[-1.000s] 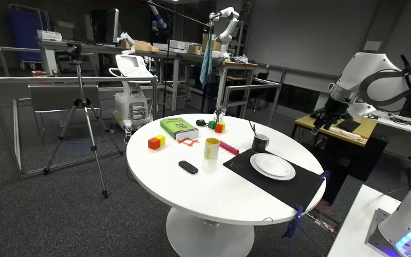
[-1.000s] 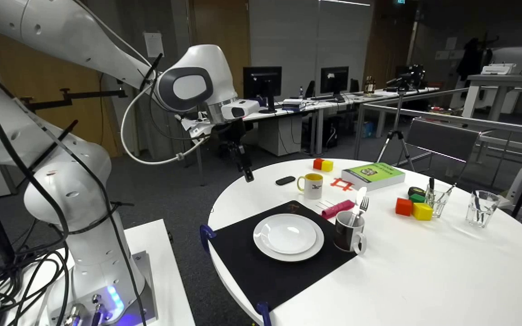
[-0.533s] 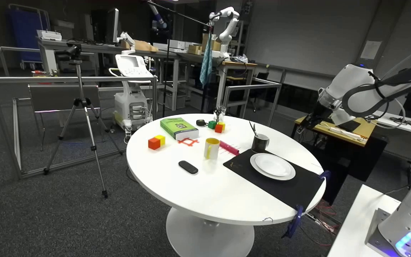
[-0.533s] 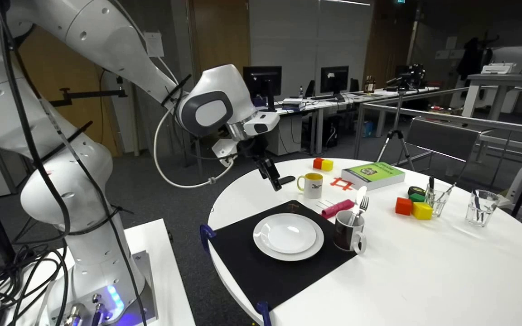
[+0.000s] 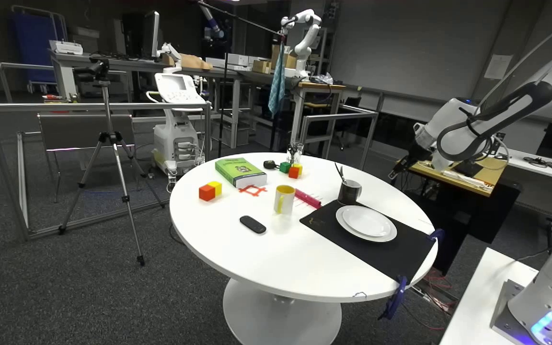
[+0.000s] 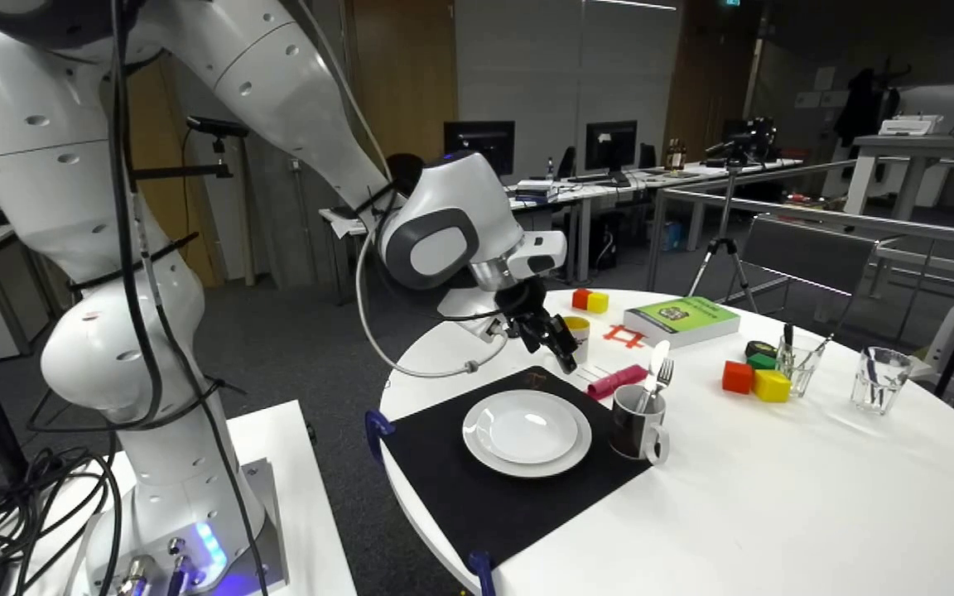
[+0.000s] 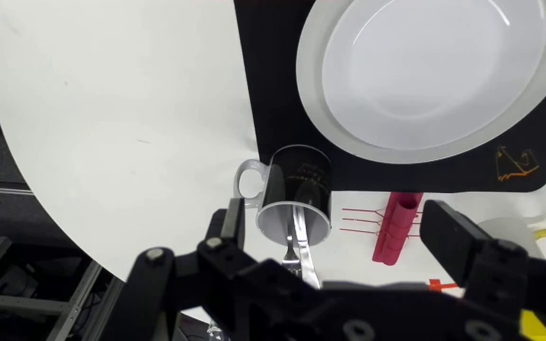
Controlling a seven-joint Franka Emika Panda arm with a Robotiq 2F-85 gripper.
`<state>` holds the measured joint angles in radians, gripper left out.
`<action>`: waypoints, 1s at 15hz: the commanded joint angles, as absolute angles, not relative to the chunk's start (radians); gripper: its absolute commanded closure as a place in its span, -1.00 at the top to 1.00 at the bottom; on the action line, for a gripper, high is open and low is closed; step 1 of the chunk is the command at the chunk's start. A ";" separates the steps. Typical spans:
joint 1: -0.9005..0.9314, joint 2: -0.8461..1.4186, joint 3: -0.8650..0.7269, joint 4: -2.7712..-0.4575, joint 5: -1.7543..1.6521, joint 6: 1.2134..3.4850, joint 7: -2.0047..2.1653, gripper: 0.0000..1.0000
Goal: Remove the silver knife from the mug and put it on the left side of the black mat
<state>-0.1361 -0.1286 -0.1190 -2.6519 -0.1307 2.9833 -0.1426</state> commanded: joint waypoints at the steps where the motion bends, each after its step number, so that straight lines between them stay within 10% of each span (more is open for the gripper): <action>1: -0.119 0.016 -0.138 -2.524 -0.091 3.022 -0.192 1.00; 15: -0.123 0.107 -0.130 -2.451 -0.101 3.066 -0.117 1.00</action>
<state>-0.1240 0.0774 -0.1164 -2.4631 -0.0756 2.9936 -0.1518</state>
